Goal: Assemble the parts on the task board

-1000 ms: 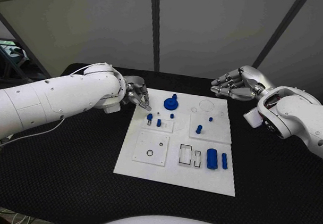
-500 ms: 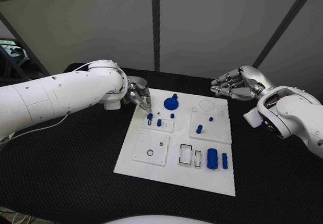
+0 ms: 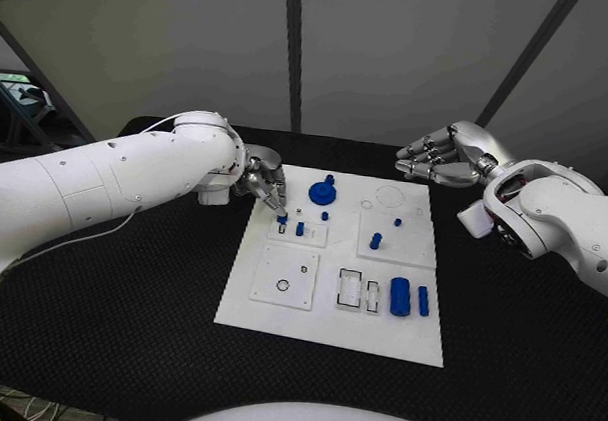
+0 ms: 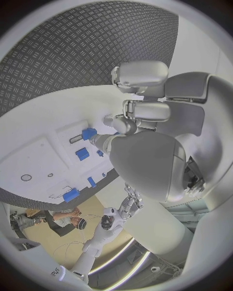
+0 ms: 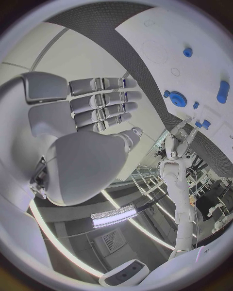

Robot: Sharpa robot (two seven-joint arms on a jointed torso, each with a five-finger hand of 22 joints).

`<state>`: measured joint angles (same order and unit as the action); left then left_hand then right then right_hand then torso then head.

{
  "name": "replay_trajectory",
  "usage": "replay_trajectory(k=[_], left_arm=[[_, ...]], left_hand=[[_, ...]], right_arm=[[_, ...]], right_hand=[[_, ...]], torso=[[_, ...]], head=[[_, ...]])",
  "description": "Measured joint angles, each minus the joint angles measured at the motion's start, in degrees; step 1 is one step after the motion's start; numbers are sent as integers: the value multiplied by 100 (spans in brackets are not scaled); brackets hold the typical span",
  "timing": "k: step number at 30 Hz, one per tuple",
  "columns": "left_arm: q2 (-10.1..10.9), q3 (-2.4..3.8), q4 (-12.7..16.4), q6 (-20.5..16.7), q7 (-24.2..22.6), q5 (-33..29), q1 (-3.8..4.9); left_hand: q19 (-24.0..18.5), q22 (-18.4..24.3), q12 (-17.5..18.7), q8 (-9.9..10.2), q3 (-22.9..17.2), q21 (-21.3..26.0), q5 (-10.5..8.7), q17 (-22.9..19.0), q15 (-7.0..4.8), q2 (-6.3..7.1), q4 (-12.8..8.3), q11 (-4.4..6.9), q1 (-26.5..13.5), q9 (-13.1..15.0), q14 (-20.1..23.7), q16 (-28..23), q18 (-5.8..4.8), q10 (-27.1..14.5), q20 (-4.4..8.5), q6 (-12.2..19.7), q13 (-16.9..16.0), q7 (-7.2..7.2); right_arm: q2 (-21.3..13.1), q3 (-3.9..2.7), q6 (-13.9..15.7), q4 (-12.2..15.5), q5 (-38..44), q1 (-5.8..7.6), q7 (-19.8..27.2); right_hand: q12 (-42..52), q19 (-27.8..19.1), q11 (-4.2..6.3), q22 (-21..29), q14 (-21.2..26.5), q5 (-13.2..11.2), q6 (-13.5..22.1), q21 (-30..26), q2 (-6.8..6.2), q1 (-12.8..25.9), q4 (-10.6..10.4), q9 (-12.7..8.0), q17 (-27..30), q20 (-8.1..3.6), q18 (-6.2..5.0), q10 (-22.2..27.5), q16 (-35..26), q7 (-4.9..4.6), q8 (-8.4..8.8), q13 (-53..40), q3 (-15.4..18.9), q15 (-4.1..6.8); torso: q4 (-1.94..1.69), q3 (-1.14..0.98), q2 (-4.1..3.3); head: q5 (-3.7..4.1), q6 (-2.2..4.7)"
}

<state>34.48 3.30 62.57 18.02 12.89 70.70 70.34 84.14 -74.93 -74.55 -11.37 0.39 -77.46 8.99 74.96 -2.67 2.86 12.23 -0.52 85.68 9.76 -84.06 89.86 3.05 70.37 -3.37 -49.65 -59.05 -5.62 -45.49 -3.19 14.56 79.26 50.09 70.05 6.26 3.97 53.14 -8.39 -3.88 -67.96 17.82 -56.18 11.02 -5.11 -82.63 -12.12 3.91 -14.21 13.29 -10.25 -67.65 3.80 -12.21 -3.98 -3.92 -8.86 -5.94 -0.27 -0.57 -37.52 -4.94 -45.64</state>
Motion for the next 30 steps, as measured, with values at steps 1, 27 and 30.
replay_trajectory(k=[1, 27, 30], left_arm=[[-12, -2, -5, 30, -6, 5, 0], [-95, -56, -85, 305, -86, 47, 21], [-104, -56, -91, 310, -91, 52, 22]], left_hand=[[0, 0, 0, 0, 0, -10, 0, 0, 0, 0, 0, 0, 0, -4, 0, 0, 0, 0, 0, 0, 0, 0], [-21, 1, 27, 91, -119, -33, 1, -1, 2, -152, -150, 1, 151, -92, 0, 0, 0, 0, 20, -217, 13, 10], [-21, 1, 27, 91, -119, -33, 1, -1, 2, -167, -150, 1, 166, -102, 0, 0, 0, 0, 20, -217, 14, 9]], right_arm=[[1, 0, 0, 0, 0, 0, 0], [5, 0, -5, 2, 0, 0, -16], [7, 0, -5, 2, 0, 0, -17]], right_hand=[[0, 0, 0, 0, 0, 0, 0, 0, 0, 0, 0, 0, 0, 0, 0, 0, 0, 0, 0, 0, 0, 0], [0, 23, 0, 0, 0, 0, 0, 0, 0, 0, 16, 0, 4, 23, 0, 0, 0, 0, 0, -1, -16, 0], [0, 23, 0, 0, 0, 0, 0, 0, 0, 0, 16, 0, 4, 23, 0, 0, 0, 0, 0, -1, -16, 0]], torso=[[0, 0, 1], [-2, -1, 5], [-4, -1, 5]], head=[[0, -1], [11, -25], [11, -25]])
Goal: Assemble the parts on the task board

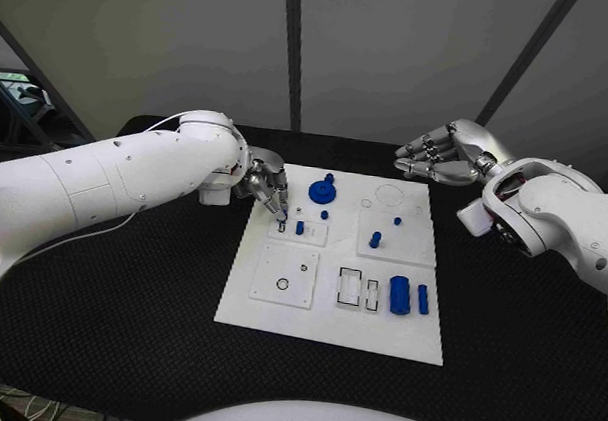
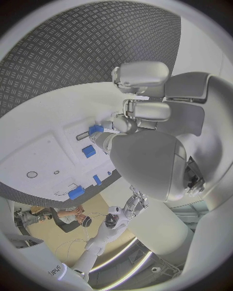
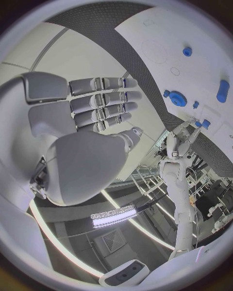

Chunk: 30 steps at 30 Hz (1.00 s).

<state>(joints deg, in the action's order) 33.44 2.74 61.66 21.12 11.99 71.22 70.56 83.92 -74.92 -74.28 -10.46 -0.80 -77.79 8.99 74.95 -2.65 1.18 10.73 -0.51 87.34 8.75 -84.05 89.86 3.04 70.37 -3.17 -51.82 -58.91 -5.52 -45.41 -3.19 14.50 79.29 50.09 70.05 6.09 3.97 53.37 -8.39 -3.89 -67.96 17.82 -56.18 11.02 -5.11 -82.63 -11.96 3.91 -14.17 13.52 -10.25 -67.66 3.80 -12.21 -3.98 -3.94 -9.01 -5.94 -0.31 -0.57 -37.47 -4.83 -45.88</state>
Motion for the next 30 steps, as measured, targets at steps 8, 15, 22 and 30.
replay_trajectory(k=[8, 15, 22, 30], left_arm=[[-31, -14, -17, -8, -7, 45, 8], [-48, -36, -22, -39, -24, 143, 14], [-61, -54, -16, -94, -91, 234, 10], [-53, -66, 6, -192, -238, 316, 0]], left_hand=[[0, 0, 6, 1, -25, -22, 0, 0, 1, -22, -25, 0, 22, -12, 0, 0, 0, 0, 0, -20, -1, -20], [0, 0, 16, 43, -92, -24, -22, 0, 10, -53, -91, -1, 53, -47, 8, 0, 0, -1, 0, -208, -31, -21], [0, 0, 16, -47, -241, -76, -39, 0, 19, -83, -241, -10, 129, -28, 0, 0, 0, 32, 0, -612, -82, 25], [0, 1, 16, -209, -414, -133, -106, -1, -15, -83, -380, 11, 129, 42, 12, 0, -1, 92, 0, -1023, -175, 66]], right_arm=[[2, 0, -2, 5, 0, 0, -1], [-3, 0, -4, 9, 0, 0, -2], [-1, 0, -6, 10, 0, 0, -2], [-1, 0, -9, 11, 0, 0, -1]], right_hand=[[0, 0, 0, 0, 0, 0, 0, 0, 31, 31, 0, 0, 6, 0, 0, 0, 0, 0, 0, 0, 0, 0], [0, 0, 0, 0, 0, 0, 0, -22, 31, 31, 0, 0, 6, 0, 0, 0, 0, 0, 0, -1, 0, 0], [0, 0, 0, 0, 0, 0, 0, -22, 31, 31, 0, 0, 6, 0, 0, 0, 0, 0, 0, 0, 0, 0], [0, 0, 0, 0, 0, 0, 0, -22, 30, 30, 0, 0, 6, 0, 0, 0, 0, 0, 0, -1, 0, 0]], torso=[[0, 1, 0], [0, 2, 0], [-2, 2, 2], [-3, 1, 6]], head=[[-4, -8], [-1, -19], [-1, -20], [-9, -20]])
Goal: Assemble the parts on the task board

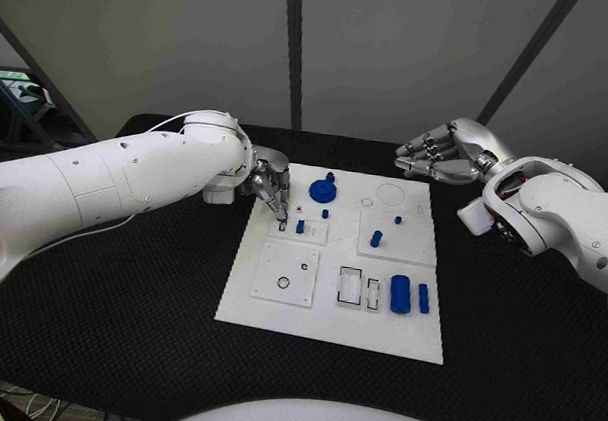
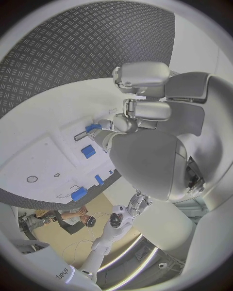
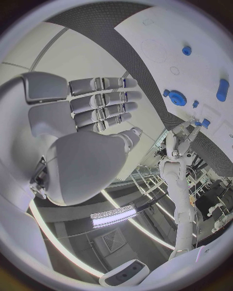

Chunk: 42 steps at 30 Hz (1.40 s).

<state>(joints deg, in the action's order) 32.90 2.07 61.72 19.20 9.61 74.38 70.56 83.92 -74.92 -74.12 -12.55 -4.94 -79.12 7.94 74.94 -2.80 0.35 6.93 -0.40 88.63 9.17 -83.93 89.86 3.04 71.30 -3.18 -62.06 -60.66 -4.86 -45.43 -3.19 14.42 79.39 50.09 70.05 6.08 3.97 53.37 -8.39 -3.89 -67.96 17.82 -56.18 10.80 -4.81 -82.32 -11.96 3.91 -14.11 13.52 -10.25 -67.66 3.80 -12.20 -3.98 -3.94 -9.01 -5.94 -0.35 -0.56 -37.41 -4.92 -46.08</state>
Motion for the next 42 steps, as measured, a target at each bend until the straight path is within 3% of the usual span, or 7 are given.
replay_trajectory(k=[6, 13, 29, 34, 35, 38, 42], left_arm=[[18, -9, 49, -87, -105, 43, -15], [82, -19, 131, -189, -192, 65, -33], [411, -33, 585, -167, -149, -93, -51], [520, -36, 713, -221, -122, -190, -59], [538, -36, 732, -247, -117, -218, -59], [595, -36, 801, -376, -100, -344, -59], [670, -36, 916, -609, -61, -528, -59]], left_hand=[[21, 0, -34, -123, -47, 0, 19, 0, -26, -41, -48, 19, -41, 1, -12, 0, 0, 21, 21, -65, -51, -40], [0, 0, -36, -132, -84, 0, 20, 0, -41, -90, -52, 27, -90, 1, 4, 0, 0, 31, 42, -65, -105, -41], [1, 0, 68, -310, -237, 24, 7, 0, -112, -194, -91, 83, -206, -10, -10, 0, -1, 20, 82, -14, 90, 11], [1, 0, 44, -311, -398, -8, 68, -1, -164, -130, -110, 137, -479, -10, -3, 0, 0, 152, 124, -21, -61, 61], [3, 0, 9, -312, -420, -38, 68, -1, -177, -104, -132, 202, -521, -10, -8, 0, 0, 246, 125, -87, -119, 127], [2, 0, -12, -576, -509, -54, 68, -1, -194, -37, -220, 227, -696, -8, 8, 0, 0, 313, 164, -113, -183, 159], [12, 0, -44, -664, -654, -77, 68, 0, -213, 11, -365, 277, -893, -8, 9, 0, 0, 379, 176, -110, -237, 216]], right_arm=[[-2, 0, -2, 4, 0, 0, 1], [-5, 0, -4, 6, 0, 0, 3], [-17, 0, -22, 3, 0, 0, 3], [-20, 0, -28, 1, 0, 0, 2], [-20, 0, -29, 1, 0, 0, 2], [-21, 0, -31, -2, 0, 0, 2], [-21, 0, -32, -6, 0, 0, 2]], right_hand=[[0, 0, 0, 0, 0, 0, 0, 0, 0, 0, 0, 0, 4, 0, 0, 0, 0, 0, 0, 0, 0, 0], [0, 0, 0, 0, 0, 0, 0, 0, 0, 0, 0, 0, 4, 0, 0, 0, 0, 0, 0, 0, 0, 0], [0, 0, 0, 0, 0, 0, 0, 0, 0, 0, 0, 0, 3, 0, 0, 0, 0, 0, 0, -1, 0, 0], [0, 0, 0, 0, 0, 0, 0, 0, 0, -1, 0, 0, 3, 0, 1, 0, 0, 0, 0, -1, 0, 0], [0, 0, 0, 0, 0, 0, 0, 0, 0, 0, 0, 0, 3, 0, 0, 0, 0, 0, 0, -1, 0, 0], [0, 0, 0, 0, 0, 0, 0, 0, -1, 0, 0, 0, 3, 0, 0, 0, 0, 0, 0, -1, 0, 0], [0, 0, 0, 0, 0, 22, 0, 0, -1, 0, 0, 0, 9, 0, 0, 0, 0, 0, 0, -1, 0, 0]], torso=[[0, -1, 0], [0, -1, -2], [0, -1, -3], [1, -1, -3], [1, -2, -3], [1, -3, -3], [1, -3, -3]], head=[[-2, 12], [-13, 15], [-20, -2], [-26, 2], [-27, 2], [-31, 5], [-38, 16]])
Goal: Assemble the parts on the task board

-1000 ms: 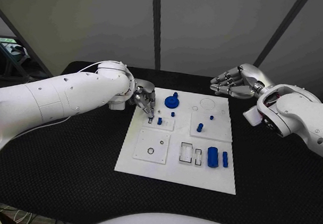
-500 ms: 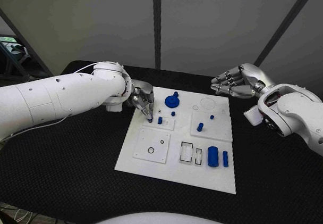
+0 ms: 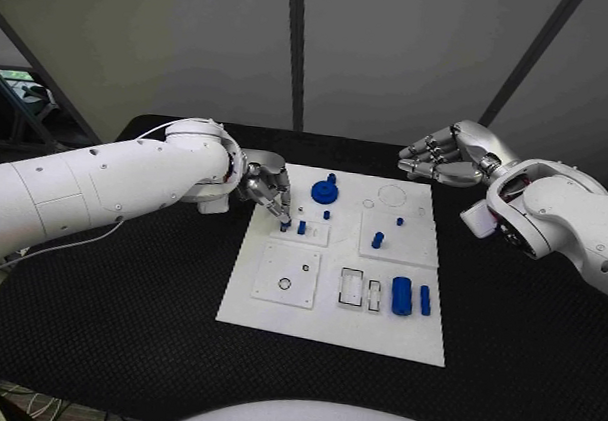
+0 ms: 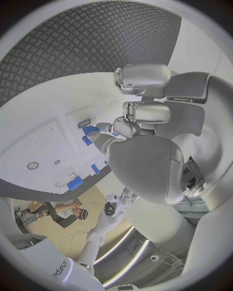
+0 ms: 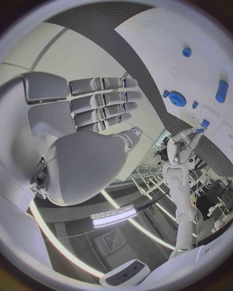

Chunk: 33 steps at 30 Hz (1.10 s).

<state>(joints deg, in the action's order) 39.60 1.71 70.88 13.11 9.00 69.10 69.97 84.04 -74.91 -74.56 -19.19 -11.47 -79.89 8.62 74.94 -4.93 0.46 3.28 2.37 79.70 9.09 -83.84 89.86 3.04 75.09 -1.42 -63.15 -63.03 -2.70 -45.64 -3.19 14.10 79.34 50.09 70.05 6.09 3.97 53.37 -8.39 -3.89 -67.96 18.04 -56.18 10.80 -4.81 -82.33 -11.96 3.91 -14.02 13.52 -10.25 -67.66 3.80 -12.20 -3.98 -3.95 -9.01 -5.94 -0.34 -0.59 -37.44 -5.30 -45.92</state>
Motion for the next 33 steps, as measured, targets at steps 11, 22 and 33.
replay_trajectory(k=[11, 22, 33], left_arm=[[412, -8, 605, -967, 540, -512, -65], [910, -178, 1465, -1972, 1259, -1002, -214], [1089, -417, 1940, -3172, 1539, -1342, -329]], left_hand=[[-12, 0, -22, -422, -1324, -22, 44, 0, -20, 458, -583, 31, -803, 1, -20, 0, -1, 135, 30, 39, -96, 98], [-12, 0, -22, -500, -1490, -22, 39, 0, -20, 482, -750, 16, -1022, 2, -20, 0, 0, 161, 29, 41, -141, 97], [-12, 0, -60, -573, -1669, -22, 37, 0, -19, 567, -927, 32, -1184, 7, -20, 0, -1, 216, 29, 42, -221, 96]], right_arm=[[-18, 0, -1, -4, 0, 0, -1], [-48, 0, 2, 7, 0, 0, -4], [-39, 0, 2, 6, 0, 0, -11]], right_hand=[[0, 0, 0, 0, 0, 4, 0, 0, 0, 0, 0, 0, 0, 0, 0, 0, 0, 0, 0, 0, 0, 0], [0, 0, 0, 0, 0, 4, 0, 0, 0, 0, 0, 0, 0, 0, 0, 0, 0, 0, 0, 0, 0, 0], [0, 0, 0, 0, 0, 4, 0, 0, 0, 0, 0, 0, 0, 0, 0, 0, 0, 0, 0, 0, 0, 0]], torso=[[3, -8, -3], [3, -11, 6], [-2, -1, 9]], head=[[-21, 2], [-55, 22], [-90, 54]])
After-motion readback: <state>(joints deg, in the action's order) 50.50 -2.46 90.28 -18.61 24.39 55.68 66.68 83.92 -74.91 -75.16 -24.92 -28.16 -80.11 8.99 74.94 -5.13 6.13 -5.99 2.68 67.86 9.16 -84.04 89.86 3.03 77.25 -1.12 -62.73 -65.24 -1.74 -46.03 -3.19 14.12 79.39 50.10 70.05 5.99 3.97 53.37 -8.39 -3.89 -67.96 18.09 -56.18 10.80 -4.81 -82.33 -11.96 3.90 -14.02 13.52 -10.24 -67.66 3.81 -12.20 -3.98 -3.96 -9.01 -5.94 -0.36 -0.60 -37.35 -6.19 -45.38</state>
